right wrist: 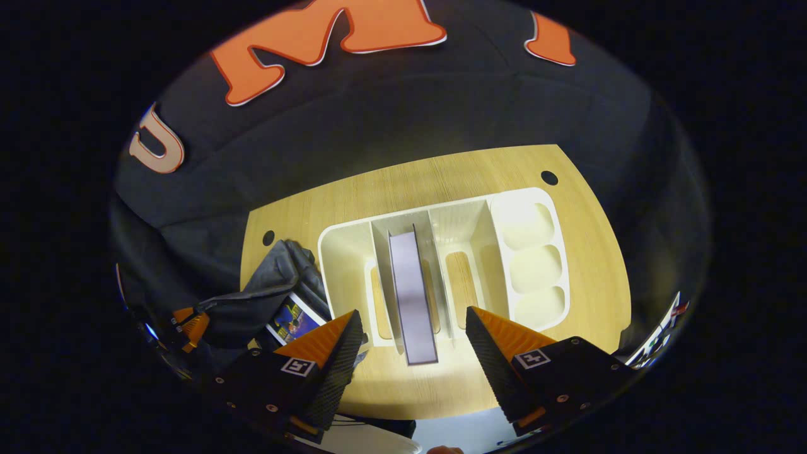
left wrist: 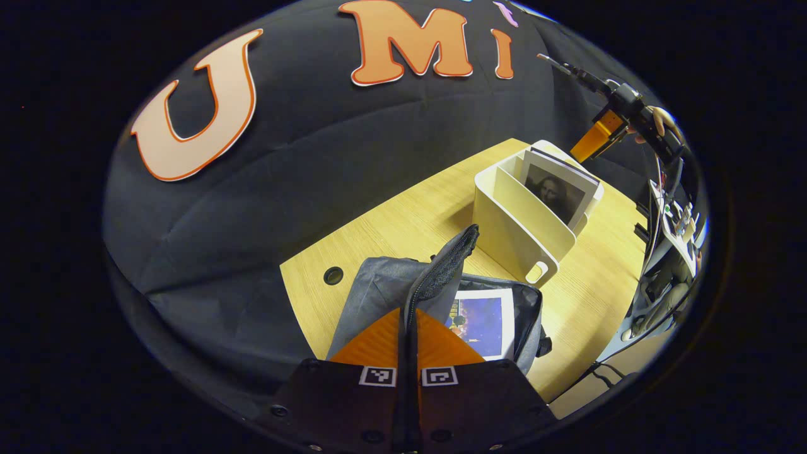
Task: Open the schoolbag, grab two books from the bookshelf and put them into the schoolbag.
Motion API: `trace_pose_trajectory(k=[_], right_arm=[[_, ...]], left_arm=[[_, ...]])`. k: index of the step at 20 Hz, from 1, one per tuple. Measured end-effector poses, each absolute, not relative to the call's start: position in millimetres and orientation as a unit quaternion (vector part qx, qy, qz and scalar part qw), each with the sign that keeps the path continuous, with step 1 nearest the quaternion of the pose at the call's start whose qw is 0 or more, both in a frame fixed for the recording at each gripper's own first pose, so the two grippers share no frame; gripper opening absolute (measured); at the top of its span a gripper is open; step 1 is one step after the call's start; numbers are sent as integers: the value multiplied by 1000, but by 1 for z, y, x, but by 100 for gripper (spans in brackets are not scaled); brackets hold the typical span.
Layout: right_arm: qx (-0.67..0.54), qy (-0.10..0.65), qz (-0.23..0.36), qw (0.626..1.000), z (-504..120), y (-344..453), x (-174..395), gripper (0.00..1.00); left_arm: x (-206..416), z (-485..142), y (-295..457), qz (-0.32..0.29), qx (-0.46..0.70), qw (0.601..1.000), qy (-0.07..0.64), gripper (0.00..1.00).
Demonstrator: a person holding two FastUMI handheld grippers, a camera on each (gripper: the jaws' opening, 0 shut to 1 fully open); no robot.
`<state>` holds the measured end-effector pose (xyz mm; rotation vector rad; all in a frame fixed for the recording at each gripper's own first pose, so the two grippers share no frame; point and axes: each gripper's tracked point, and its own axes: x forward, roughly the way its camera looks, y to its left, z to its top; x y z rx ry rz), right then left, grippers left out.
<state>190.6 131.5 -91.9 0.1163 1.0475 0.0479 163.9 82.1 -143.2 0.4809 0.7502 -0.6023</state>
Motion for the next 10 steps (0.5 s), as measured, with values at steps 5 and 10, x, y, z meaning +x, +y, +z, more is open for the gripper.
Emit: trace_pose_trajectory(k=[5, 10], right_arm=[[5, 537, 34, 843, -135, 145, 214, 99], [-50, 555, 22, 830, -160, 132, 226, 87]], left_arm=[[165, -144, 84, -276, 232, 858, 365, 1], [166, -145, 81, -273, 235, 856, 371, 1]])
